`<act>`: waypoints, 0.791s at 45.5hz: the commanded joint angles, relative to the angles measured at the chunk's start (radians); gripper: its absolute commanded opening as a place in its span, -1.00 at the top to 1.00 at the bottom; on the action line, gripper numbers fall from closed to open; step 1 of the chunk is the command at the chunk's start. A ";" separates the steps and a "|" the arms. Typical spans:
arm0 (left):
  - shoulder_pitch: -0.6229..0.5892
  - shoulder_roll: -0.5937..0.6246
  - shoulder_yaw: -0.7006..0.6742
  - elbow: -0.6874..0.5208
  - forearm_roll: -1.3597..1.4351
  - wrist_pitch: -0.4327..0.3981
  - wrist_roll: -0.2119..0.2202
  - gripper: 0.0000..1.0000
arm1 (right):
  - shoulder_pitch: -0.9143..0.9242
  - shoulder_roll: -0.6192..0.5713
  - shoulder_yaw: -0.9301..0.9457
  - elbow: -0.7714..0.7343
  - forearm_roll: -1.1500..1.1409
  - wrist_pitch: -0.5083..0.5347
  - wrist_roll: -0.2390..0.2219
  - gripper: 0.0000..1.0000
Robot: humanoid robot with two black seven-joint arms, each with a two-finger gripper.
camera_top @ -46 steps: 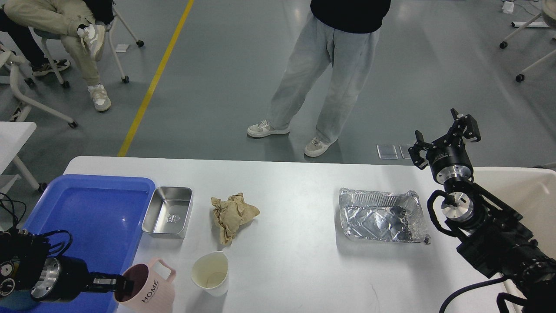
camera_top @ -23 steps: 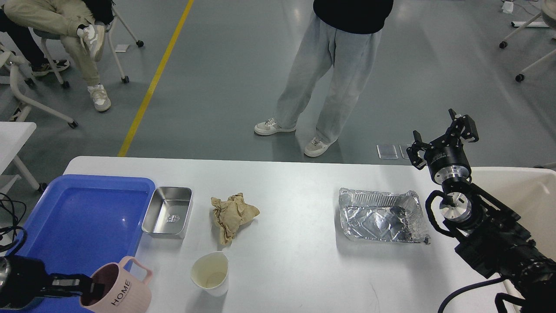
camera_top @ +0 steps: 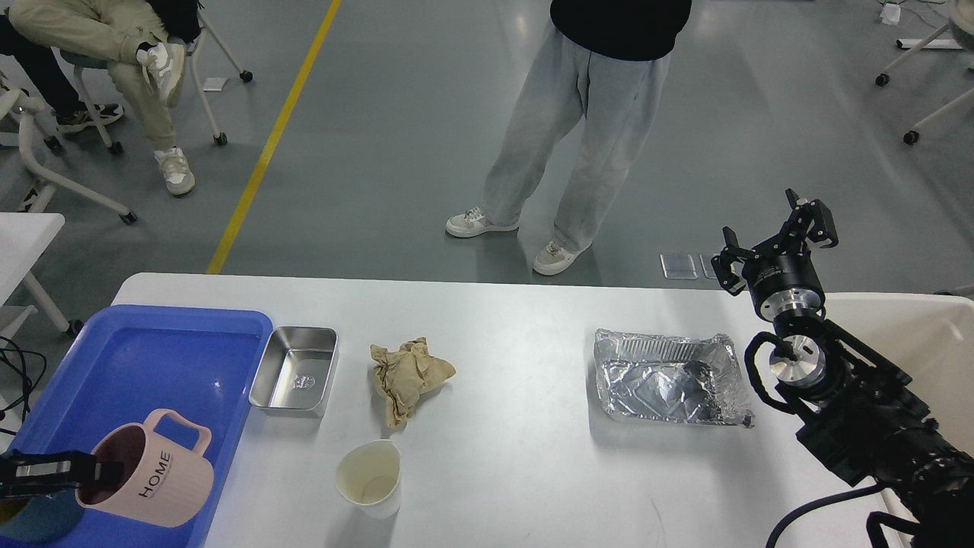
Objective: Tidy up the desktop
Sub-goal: 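Lift the pink mug with the left gripper and move it onto the blue tray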
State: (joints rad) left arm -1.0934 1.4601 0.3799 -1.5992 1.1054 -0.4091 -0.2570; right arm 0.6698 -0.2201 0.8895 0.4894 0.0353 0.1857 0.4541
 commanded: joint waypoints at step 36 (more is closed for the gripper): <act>0.240 -0.118 0.010 0.133 -0.007 0.273 0.125 0.95 | -0.001 -0.004 -0.001 -0.003 0.000 0.001 -0.002 -1.00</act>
State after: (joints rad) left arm -0.8987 1.3650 0.3924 -1.4892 1.0983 -0.1599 -0.1606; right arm 0.6719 -0.2201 0.8881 0.4871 0.0353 0.1857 0.4533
